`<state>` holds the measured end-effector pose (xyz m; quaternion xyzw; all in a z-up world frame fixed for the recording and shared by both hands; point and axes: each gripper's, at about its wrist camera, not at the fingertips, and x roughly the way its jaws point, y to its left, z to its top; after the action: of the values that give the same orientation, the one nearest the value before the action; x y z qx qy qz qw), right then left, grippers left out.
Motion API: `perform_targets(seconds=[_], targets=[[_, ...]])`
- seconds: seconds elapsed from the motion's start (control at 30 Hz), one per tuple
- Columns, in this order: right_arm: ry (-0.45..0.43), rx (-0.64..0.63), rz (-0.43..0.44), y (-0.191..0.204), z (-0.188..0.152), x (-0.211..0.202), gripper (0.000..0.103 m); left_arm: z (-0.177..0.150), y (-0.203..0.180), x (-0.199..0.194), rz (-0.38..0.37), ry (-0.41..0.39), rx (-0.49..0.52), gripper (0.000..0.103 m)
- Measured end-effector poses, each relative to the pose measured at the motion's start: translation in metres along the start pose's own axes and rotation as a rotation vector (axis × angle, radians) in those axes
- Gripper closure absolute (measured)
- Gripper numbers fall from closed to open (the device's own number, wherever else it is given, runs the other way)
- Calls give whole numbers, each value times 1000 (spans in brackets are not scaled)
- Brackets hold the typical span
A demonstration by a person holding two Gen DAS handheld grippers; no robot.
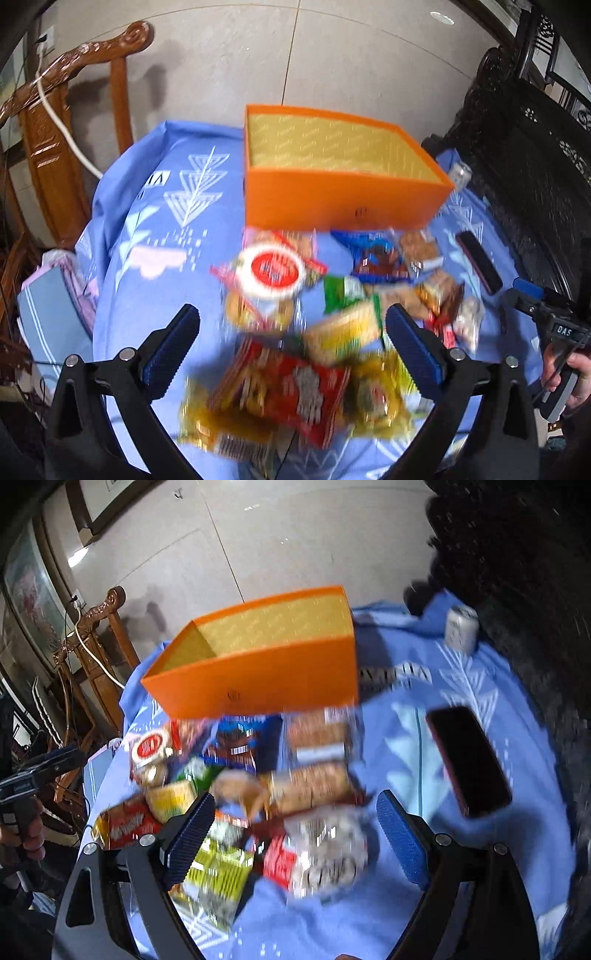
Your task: Organize snacks
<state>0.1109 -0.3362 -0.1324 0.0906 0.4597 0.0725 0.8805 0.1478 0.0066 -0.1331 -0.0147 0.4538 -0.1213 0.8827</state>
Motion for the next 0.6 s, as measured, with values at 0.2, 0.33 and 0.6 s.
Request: perform_targets(seconds=[0.2,0.33,0.6], targets=[[54,-8,-22,-6,-24,20,13,-36,-1,-3,5,45,12,4],[100,-16,-25,-11,-29,41,15,-51,-3,-4,23,71,36,4],[168,27,-4,-27,-34,75,25,-60,1,-9,41,72,41,4]])
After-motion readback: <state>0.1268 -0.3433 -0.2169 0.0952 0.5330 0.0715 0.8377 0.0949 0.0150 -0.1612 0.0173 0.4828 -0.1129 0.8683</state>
